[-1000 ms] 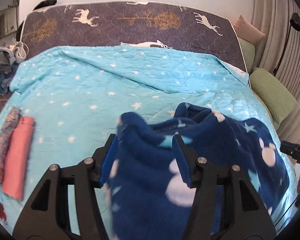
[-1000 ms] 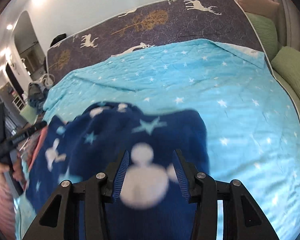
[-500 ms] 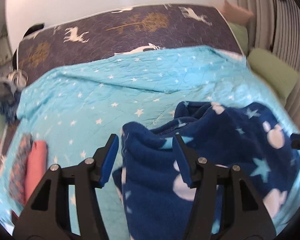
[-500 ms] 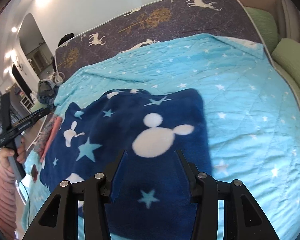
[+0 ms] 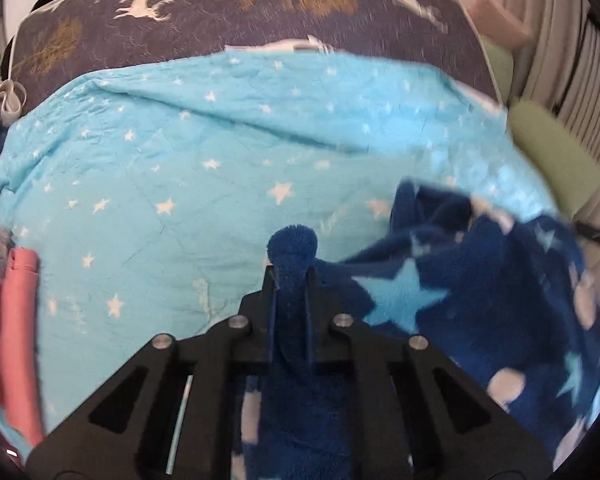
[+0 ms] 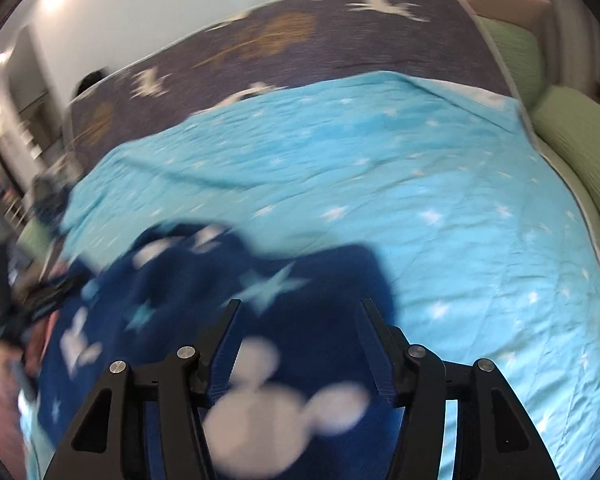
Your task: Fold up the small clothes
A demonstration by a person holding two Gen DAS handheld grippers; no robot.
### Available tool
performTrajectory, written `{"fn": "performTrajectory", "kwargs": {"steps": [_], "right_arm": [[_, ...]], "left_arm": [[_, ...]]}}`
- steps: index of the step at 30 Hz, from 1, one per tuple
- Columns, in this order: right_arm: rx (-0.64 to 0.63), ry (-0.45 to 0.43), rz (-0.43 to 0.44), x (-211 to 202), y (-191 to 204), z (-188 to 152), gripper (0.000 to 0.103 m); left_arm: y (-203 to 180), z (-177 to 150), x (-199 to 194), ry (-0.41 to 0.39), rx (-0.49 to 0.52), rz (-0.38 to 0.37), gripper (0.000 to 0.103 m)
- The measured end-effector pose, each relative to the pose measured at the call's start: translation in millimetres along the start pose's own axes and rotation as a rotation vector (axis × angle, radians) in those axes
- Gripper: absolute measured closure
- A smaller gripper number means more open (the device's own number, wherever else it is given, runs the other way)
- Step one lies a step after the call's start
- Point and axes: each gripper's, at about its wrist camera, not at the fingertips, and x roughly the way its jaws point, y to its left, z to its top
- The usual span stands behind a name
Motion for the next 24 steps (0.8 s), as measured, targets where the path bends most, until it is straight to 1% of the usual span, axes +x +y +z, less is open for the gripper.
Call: {"fn": "performTrajectory", "kwargs": {"steps": [1, 3, 5, 6, 7, 8, 9, 10, 11, 12, 13, 14, 15, 16, 17, 18, 19, 20, 21, 22, 23, 24], "right_arm": [[0.033, 0.004, -0.019, 7, -9, 5, 0.036], [0.093, 0.032, -0.052, 23, -29, 11, 0.03], [0.123, 0.073, -0.062, 38, -42, 12, 0.03], [0.125, 0.076, -0.045, 41, -44, 11, 0.033], [0.117, 0.07, -0.002, 41, -43, 10, 0.06], [0.106, 0.065, 0.028, 40, -41, 9, 0.085], [0.104, 0.057, 0.046, 37, -40, 9, 0.097], [0.109, 0.015, 0.04, 30, -39, 9, 0.098], [0.108, -0.031, 0.026, 23, -38, 10, 0.098], [0.115, -0.048, 0.005, 19, -38, 10, 0.098], [0.131, -0.064, -0.026, 17, -41, 11, 0.099], [0.155, -0.089, -0.085, 13, -47, 13, 0.099], [0.166, -0.099, -0.105, 12, -51, 14, 0.098], [0.179, -0.096, -0.096, 11, -57, 15, 0.098], [0.192, -0.077, -0.053, 10, -63, 15, 0.096], [0.198, -0.055, 0.003, 10, -67, 15, 0.095], [0.201, -0.035, 0.039, 9, -69, 13, 0.093], [0.199, -0.018, 0.066, 7, -68, 9, 0.09], [0.192, -0.01, 0.069, 5, -67, 7, 0.075], [0.178, -0.004, 0.068, 4, -64, 6, 0.052], [0.154, 0.008, 0.071, 4, -58, 3, 0.038], [0.138, 0.029, 0.076, 8, -54, 3, 0.024]], "left_arm": [[1, 1, -5, -0.026, 0.0, -0.003, 0.091], [7, 3, -13, -0.059, -0.021, -0.021, 0.091], [14, 5, -16, -0.062, -0.054, -0.056, 0.091], [16, 7, -15, -0.062, -0.062, -0.062, 0.091], [18, 8, -15, -0.068, -0.068, -0.066, 0.09], [20, 8, -16, -0.077, -0.075, -0.065, 0.089], [24, 9, -14, -0.085, -0.093, -0.048, 0.081], [30, 9, -9, -0.08, -0.113, -0.008, 0.071], [36, 9, -2, -0.063, -0.136, 0.078, 0.071], [43, 6, 7, -0.031, -0.153, 0.165, 0.071], [48, 4, 12, -0.009, -0.166, 0.176, 0.071], [53, -1, 14, 0.011, -0.189, 0.149, 0.071], [58, -8, 12, 0.022, -0.225, 0.092, 0.071], [58, -12, 8, 0.023, -0.239, 0.05, 0.071], [56, -14, 4, 0.022, -0.235, 0.017, 0.071], [53, -15, 0, 0.018, -0.223, -0.005, 0.066], [49, -15, -4, 0.012, -0.208, -0.03, 0.054], [43, -14, -7, 0.005, -0.196, -0.046, 0.046], [36, -13, -9, -0.002, -0.179, -0.054, 0.033], [33, -12, -7, 0.0, -0.169, -0.059, 0.03], [28, -11, -3, 0.014, -0.147, -0.063, 0.03], [20, -10, 7, 0.044, -0.125, -0.056, 0.03]]}}
